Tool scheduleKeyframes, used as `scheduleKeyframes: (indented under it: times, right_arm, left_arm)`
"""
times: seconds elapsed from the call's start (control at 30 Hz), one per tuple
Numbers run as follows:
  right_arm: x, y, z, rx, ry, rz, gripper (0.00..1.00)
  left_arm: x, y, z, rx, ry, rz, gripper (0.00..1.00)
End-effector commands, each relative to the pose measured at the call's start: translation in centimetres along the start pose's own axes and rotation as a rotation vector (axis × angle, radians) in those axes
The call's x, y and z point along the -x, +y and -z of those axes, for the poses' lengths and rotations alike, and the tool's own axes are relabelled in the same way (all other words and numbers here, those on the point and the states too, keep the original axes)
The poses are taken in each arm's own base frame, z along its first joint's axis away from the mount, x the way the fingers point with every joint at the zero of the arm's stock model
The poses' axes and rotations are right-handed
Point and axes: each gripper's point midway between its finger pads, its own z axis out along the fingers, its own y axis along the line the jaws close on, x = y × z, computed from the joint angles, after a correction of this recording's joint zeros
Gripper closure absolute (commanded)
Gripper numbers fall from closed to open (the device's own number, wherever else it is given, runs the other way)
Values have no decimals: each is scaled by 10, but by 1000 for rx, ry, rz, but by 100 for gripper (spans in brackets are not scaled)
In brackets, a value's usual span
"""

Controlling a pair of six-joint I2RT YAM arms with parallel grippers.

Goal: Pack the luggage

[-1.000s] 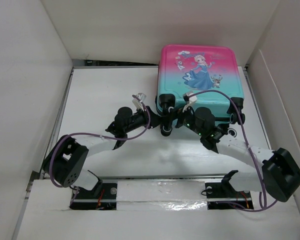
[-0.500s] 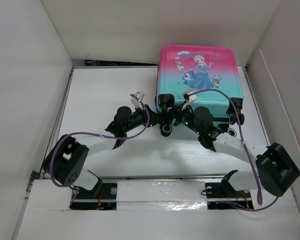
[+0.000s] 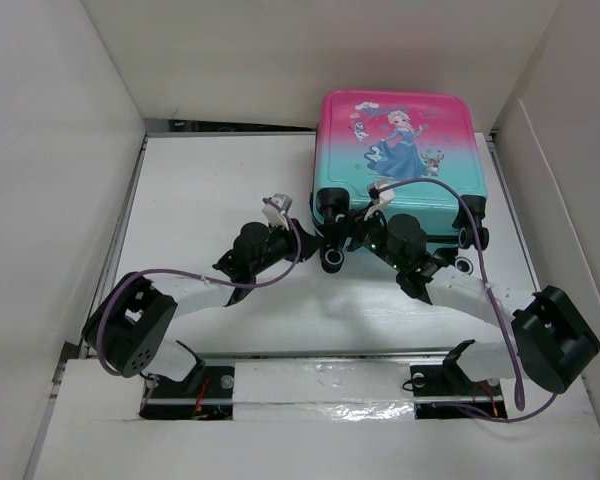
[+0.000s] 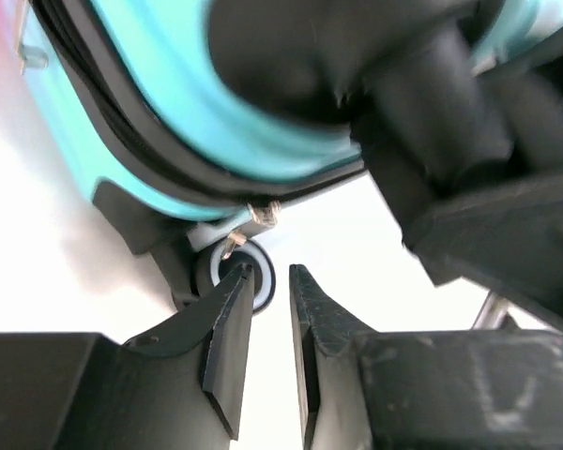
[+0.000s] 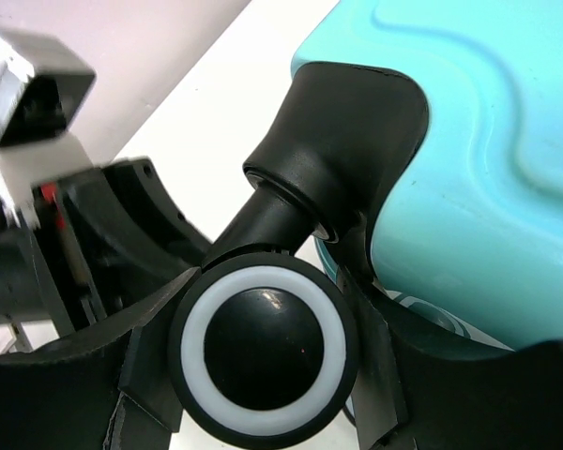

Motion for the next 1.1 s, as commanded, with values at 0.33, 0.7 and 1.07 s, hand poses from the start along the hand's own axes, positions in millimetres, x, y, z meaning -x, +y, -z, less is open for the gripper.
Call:
scheduleKeyframes:
  times: [0.33,0.7,1.07]
  right_arm:
    - [57,30,5,94,-169,21,93]
    - [58,37,9,130,-162,33,94]
    - [51,51,11,187,-141,37,96]
  left_arm:
    - [4,-10,-33,31,-125,-140,59]
    - [10,-12,-56,91,-193,-120,57]
    - [7,-31,-61,263,-315,-201,56]
